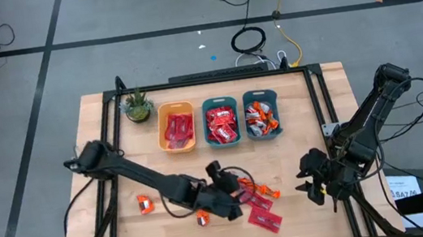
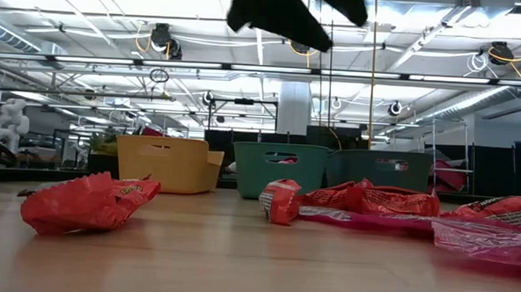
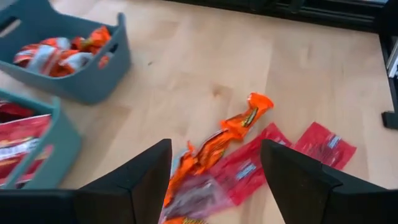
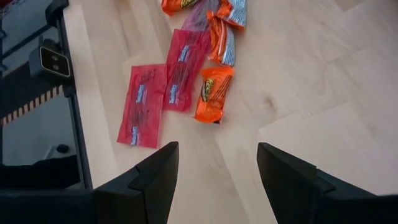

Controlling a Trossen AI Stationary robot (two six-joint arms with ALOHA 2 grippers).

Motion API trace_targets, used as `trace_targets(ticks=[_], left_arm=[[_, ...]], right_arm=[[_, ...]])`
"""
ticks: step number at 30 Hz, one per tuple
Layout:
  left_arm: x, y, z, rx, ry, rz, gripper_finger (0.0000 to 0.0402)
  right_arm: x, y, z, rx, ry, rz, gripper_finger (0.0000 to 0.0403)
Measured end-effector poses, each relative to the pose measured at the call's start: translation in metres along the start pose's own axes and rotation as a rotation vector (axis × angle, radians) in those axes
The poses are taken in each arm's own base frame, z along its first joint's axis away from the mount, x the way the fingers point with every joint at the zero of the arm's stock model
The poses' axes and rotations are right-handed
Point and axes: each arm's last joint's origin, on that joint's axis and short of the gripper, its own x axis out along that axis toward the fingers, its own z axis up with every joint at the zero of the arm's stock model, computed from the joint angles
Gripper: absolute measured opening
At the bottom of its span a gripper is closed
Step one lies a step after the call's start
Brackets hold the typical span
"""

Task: Sort candy
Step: Put the red candy into the top left yellow bin

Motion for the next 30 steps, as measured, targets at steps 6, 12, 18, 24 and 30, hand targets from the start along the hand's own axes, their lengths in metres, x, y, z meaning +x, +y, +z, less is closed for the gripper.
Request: trace_targets(ticks=[6,12,18,24,30], left_arm=[[0.032,-0.015,-0.010,0.041,-0.018,-0.044,0.0254],[0.068,-0.017,-0.029,0.031,0.035,-0.116,0.0245],[0.104,-0.016,-0.056,0.042,0.136,-0.212,0.0217],[0.126,-0.015,-0.075,0.044,0.192,-0.251,0.0194],[0.129,-0.016,-0.081,0.052,0.202,-0.248,0.0146]], right_arm=[[0.000,0.001,0.000,0.004,0.002,0.010,0.0210],[0.000,0.001,0.000,0.001,0.002,0.013,0.0210],[-0.001,0.002,-0.001,-0.003,0.003,0.015,0.0210],[-0.001,0.002,-0.001,-0.003,0.003,0.015,0.0210],[-0.001,0.002,-0.001,-0.003,0.004,0.015,0.0210]])
